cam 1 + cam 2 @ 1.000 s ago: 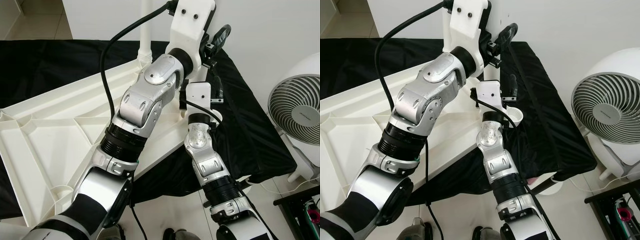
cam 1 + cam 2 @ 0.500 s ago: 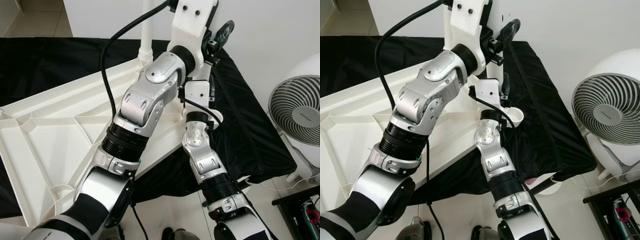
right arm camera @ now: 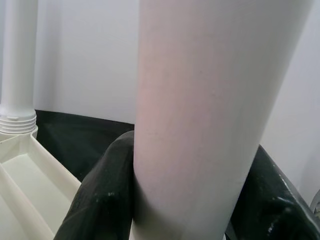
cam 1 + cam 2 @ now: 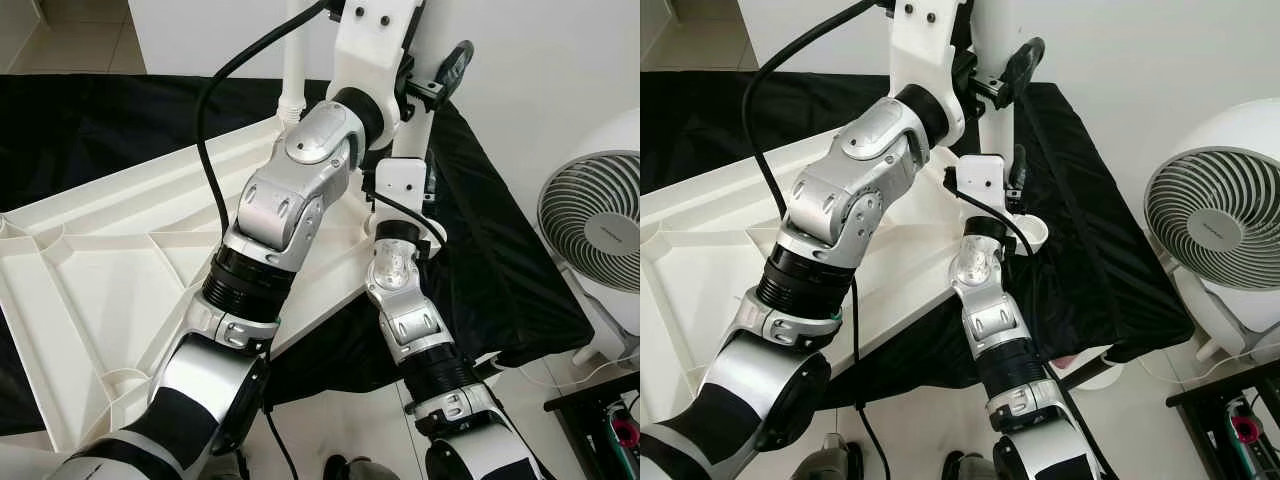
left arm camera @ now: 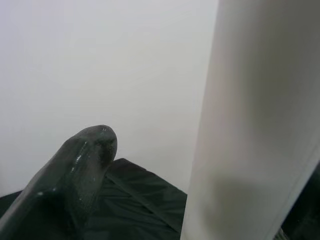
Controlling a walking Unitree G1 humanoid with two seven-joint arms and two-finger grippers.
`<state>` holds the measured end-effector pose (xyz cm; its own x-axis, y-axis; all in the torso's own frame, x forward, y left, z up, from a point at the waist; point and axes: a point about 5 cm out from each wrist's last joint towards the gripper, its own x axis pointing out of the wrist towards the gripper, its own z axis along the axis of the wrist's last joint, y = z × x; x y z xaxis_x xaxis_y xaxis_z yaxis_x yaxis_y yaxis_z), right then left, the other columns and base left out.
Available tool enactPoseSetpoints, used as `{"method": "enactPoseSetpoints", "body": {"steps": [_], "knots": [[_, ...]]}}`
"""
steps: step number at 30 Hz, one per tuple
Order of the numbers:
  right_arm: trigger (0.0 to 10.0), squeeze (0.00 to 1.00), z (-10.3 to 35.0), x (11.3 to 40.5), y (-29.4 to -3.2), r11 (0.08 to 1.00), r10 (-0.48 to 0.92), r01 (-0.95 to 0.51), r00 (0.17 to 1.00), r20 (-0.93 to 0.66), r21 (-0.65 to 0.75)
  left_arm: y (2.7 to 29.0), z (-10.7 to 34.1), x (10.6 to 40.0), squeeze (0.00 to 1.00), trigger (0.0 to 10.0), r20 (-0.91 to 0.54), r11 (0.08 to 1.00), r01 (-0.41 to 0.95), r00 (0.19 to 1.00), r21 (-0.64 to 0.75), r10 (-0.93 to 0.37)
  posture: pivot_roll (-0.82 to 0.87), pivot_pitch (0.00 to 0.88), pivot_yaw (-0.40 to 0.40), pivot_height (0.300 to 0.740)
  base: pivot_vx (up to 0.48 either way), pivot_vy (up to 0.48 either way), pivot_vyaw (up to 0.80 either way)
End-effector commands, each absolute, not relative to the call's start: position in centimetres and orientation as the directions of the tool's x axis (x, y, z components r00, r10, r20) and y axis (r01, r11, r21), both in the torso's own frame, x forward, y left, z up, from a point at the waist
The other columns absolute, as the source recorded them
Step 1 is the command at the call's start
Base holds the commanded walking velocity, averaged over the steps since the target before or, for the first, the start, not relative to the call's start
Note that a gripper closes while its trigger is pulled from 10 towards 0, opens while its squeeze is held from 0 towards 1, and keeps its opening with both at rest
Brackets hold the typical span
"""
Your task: Building children table
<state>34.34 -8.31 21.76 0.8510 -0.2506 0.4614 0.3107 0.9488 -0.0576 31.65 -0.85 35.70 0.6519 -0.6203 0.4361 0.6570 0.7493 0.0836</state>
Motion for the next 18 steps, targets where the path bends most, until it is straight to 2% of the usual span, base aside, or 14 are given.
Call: {"method": "enactPoseSetpoints", "body": {"steps": [1,5,6,12,15,18], "knots": [[10.0,0.00,21.8,34.6,-8.8,0.948,-0.275,0.318,0.851,0.448,-0.022,-1.1,36.1,31.0,1.00,10.0,0.452,0.723,0.689,0.626,0.061,-0.635,0.13,0.107,-0.089,0.740,0.000,0.000,0.00],[10.0,0.00,21.8,34.7,-9.0,0.951,-0.271,0.308,0.855,0.441,-0.012,-1.1,36.1,30.7,1.00,10.0,0.460,0.698,0.714,0.605,0.048,-0.650,0.13,0.107,-0.087,0.740,0.000,0.000,0.00],[10.0,0.00,21.8,34.7,-9.0,0.956,-0.263,0.292,0.864,0.430,-0.002,-1.0,36.1,30.6,0.00,10.0,0.468,0.682,0.731,0.592,0.032,-0.656,0.12,0.107,-0.085,0.740,0.000,0.000,0.00],[10.0,0.00,21.6,34.8,-9.4,0.961,-0.262,0.275,0.879,0.399,0.025,-0.1,35.9,30.6,0.00,10.0,0.483,0.647,0.762,0.579,-0.033,-0.657,0.11,0.108,-0.078,0.740,0.000,0.000,0.00],[10.0,0.00,21.7,34.8,-9.9,0.968,-0.249,0.246,0.891,0.379,0.057,1.9,35.3,31.5,0.00,10.0,0.484,0.652,0.750,0.614,-0.111,-0.624,0.10,0.104,-0.069,0.740,0.000,0.000,0.00],[10.0,0.00,21.7,34.8,-10.0,0.969,-0.246,0.239,0.892,0.378,0.066,2.5,35.2,31.8,0.00,10.0,0.481,0.657,0.743,0.626,-0.130,-0.613,0.10,0.103,-0.065,0.740,0.000,0.000,0.00]]}}
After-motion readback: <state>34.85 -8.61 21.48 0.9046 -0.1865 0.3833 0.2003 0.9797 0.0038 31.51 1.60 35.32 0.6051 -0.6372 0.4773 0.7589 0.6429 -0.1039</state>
